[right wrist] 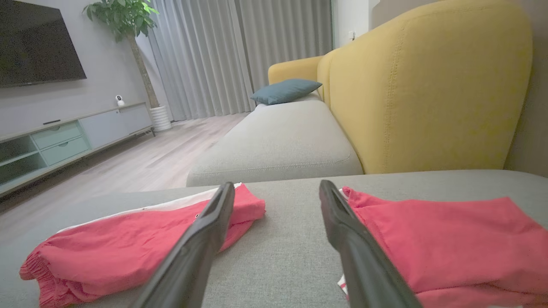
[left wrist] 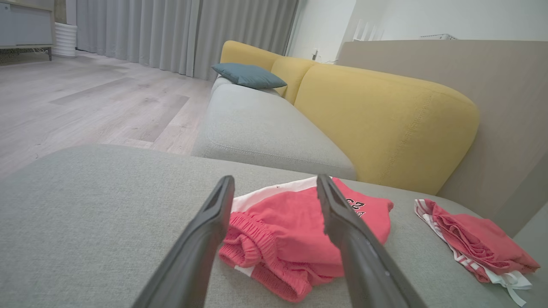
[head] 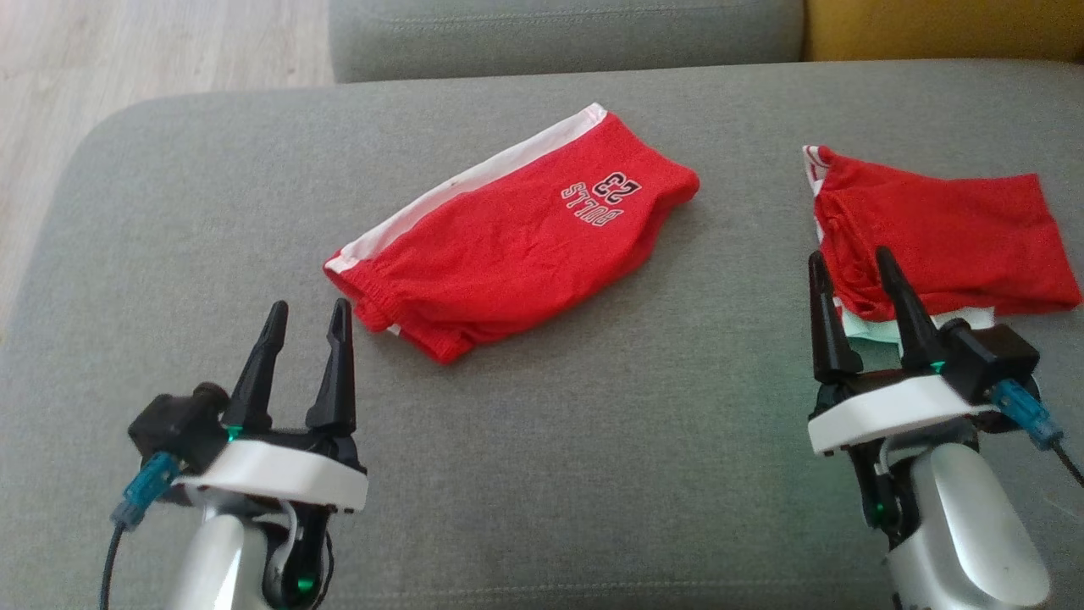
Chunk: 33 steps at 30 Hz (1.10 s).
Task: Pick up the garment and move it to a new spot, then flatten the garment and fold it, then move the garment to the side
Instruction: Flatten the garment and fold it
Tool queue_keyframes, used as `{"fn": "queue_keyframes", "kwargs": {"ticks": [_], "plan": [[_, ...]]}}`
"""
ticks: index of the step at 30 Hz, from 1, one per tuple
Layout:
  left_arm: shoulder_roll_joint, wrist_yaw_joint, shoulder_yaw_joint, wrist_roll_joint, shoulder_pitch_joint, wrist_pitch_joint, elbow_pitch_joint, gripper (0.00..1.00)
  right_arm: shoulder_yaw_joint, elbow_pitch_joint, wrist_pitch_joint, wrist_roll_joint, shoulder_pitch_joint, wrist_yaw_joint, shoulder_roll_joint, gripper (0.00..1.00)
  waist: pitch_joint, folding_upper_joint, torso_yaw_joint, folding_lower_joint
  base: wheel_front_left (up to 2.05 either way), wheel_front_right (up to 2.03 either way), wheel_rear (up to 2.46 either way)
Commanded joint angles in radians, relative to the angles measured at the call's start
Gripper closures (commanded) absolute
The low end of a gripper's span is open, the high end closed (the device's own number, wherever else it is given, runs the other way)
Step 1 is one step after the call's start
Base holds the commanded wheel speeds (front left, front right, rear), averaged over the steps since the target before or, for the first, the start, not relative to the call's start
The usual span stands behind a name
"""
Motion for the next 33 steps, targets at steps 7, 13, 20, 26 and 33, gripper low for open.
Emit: {"fn": "queue_keyframes", "kwargs": {"ticks": [7,13,20,26,33], "plan": [[0.003,0.011,0.007,-0.019,-0.050,-0.005,-0.035,0.00,0.031,-0.042,0.095,0.060,-0.040,-0.001,0.016,0.00,0.053,-0.0001,0.053,0.0000,0.00,0.00,0.00],[0.002,0.017,-0.032,-0.031,-0.083,-0.005,-0.023,0.00,0.011,0.027,0.267,0.418,-0.133,-0.001,0.017,0.00,0.122,-0.0001,0.126,0.0000,0.00,0.00,0.00],[0.002,0.026,-0.070,-0.048,-0.107,-0.005,-0.016,0.00,-0.061,0.180,0.363,0.612,-0.268,-0.001,0.017,0.00,0.168,-0.0001,0.196,0.0000,0.00,0.00,0.00],[0.002,0.033,-0.106,-0.055,-0.116,-0.005,-0.011,0.00,-0.149,0.403,0.409,0.718,-0.436,-0.001,0.017,0.00,0.192,-0.0001,0.261,0.0000,0.00,0.00,0.00],[0.002,0.046,-0.133,-0.063,-0.117,-0.005,-0.018,0.00,-0.247,0.697,0.379,0.659,-0.586,-0.001,0.017,0.00,0.199,-0.0001,0.309,0.0000,0.00,0.00,0.00]]}}
